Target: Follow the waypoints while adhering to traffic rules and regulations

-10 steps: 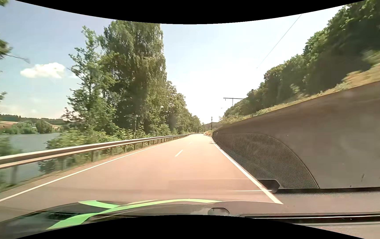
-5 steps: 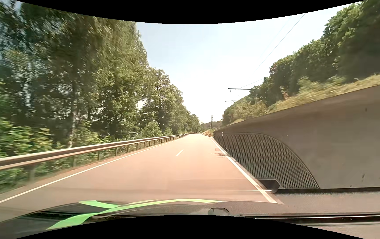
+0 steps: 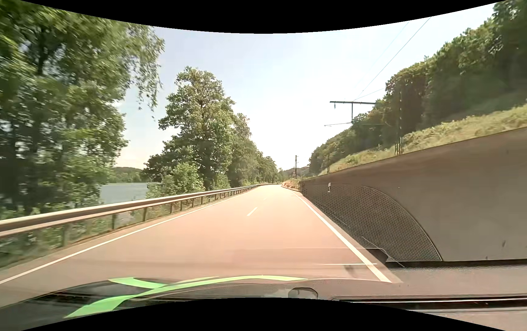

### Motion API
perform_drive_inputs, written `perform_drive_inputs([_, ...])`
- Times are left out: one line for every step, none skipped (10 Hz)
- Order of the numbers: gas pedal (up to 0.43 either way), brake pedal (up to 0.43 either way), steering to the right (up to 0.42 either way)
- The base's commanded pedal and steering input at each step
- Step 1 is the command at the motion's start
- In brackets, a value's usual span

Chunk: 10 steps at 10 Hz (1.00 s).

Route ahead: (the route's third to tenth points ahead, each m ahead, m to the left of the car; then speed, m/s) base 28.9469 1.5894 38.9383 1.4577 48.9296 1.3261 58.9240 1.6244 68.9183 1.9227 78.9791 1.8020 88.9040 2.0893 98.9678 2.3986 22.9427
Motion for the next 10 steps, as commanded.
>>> perform_drive_inputs([0.228, 0.0, 0.002])
perform_drive_inputs([0.248, 0.0, 0.002])
perform_drive_inputs([0.268, 0.0, 0.002])
perform_drive_inputs([0.28, 0.0, 0.002])
perform_drive_inputs([0.287, 0.0, 0.002])
perform_drive_inputs([0.287, 0.0, 0.001])
perform_drive_inputs([0.299, 0.0, 0.001])
perform_drive_inputs([0.299, 0.0, 0.0])
perform_drive_inputs([0.299, 0.0, -0.001])
perform_drive_inputs([0.311, 0.0, -0.001])
